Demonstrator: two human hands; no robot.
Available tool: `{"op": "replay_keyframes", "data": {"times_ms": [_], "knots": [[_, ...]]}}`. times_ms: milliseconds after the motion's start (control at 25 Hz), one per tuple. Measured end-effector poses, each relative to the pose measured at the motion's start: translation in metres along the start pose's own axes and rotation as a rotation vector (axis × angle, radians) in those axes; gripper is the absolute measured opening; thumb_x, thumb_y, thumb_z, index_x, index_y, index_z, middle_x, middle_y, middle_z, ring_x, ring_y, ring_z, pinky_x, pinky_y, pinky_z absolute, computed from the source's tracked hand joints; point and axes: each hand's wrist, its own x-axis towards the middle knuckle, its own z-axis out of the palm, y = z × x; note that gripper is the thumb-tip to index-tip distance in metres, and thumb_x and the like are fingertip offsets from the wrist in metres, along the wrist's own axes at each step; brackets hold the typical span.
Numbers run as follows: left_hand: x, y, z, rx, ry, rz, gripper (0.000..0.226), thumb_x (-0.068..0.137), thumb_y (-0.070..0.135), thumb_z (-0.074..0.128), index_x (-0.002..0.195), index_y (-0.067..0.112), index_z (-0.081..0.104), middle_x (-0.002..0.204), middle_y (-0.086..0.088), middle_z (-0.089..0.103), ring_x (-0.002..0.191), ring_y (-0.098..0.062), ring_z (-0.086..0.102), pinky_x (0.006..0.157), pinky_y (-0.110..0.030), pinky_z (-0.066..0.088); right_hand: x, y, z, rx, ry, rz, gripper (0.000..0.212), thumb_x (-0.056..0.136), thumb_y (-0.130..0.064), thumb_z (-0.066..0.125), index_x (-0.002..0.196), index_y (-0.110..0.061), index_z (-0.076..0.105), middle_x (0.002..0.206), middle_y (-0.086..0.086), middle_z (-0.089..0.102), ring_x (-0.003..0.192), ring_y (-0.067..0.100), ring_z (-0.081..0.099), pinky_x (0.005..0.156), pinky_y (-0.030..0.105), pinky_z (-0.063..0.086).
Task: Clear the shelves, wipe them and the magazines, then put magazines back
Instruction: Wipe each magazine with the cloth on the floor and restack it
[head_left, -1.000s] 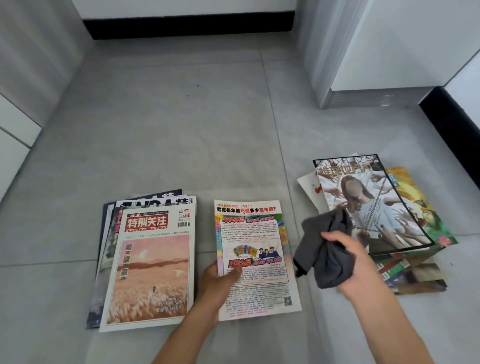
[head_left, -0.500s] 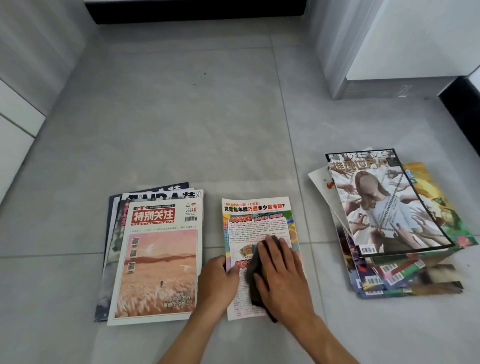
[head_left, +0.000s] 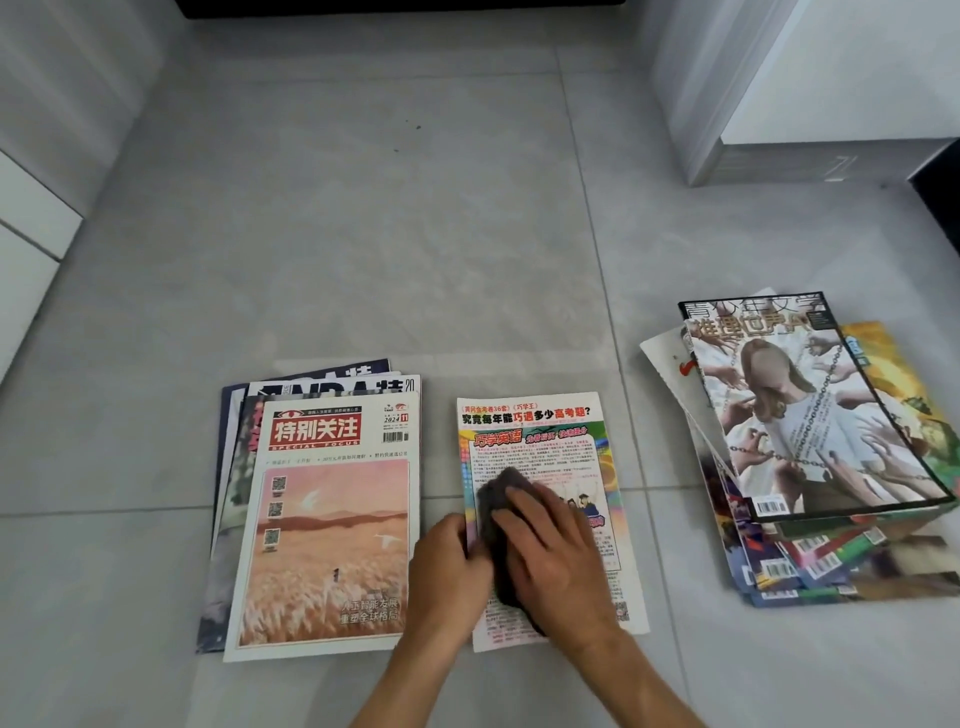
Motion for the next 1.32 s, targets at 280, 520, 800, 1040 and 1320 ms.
{"op": "replay_keyframes", "data": {"times_ms": [280,520,800,1040,1320], "knots": [[0.005,-0.003,0.001,-0.008,0.031,-0.051,0.02,0.09,0.026,0.067,0.075,0.019,0.056,0.07,0.008,0.06,0.068,-0.011,0.059,0.062,-0.029,0.043,0.01,0.031,-0.01,-0.143,0.084,0.422,0.045,0.096,-0.034,0.048,0.135,-0.014,0.06,0.152,0.009,0.046,0.139,0.04,0.039,0.108,0.057,0.036],[0.011,-0.001,-0.006,-0.001,-0.015,-0.081,0.021,0.089,0.024,0.069,0.072,0.02,0.057,0.071,0.01,0.06,0.067,-0.005,0.056,0.056,-0.02,0.035,0.02,0.042,-0.005,-0.17,-0.102,-0.047,0.057,0.084,-0.023,0.069,0.139,-0.019,0.055,0.153,0.006,0.043,0.141,0.036,0.039,0.107,0.056,0.042],[0.012,-0.001,-0.003,-0.029,-0.013,-0.091,0.022,0.088,0.024,0.07,0.071,0.019,0.056,0.069,0.007,0.062,0.066,-0.009,0.059,0.054,-0.023,0.038,0.068,0.003,0.022,-0.092,0.003,0.28,0.053,0.091,-0.024,0.062,0.142,-0.02,0.052,0.155,0.005,0.04,0.143,0.038,0.034,0.113,0.054,0.033],[0.013,-0.002,-0.006,-0.042,-0.024,-0.105,0.02,0.087,0.025,0.072,0.074,0.017,0.058,0.071,0.006,0.063,0.067,-0.008,0.06,0.056,-0.019,0.038,0.076,0.056,0.002,-0.053,-0.046,0.096,0.067,0.071,-0.005,0.083,0.134,-0.018,0.063,0.15,0.005,0.049,0.134,0.037,0.046,0.107,0.053,0.044],[0.013,-0.001,-0.005,-0.088,-0.025,-0.118,0.02,0.085,0.023,0.074,0.072,0.015,0.061,0.067,0.005,0.065,0.063,-0.008,0.061,0.056,-0.023,0.044,0.09,0.0,0.022,-0.06,0.022,0.289,0.059,0.083,-0.01,0.069,0.141,-0.018,0.056,0.152,0.007,0.045,0.141,0.04,0.038,0.109,0.057,0.04]]}}
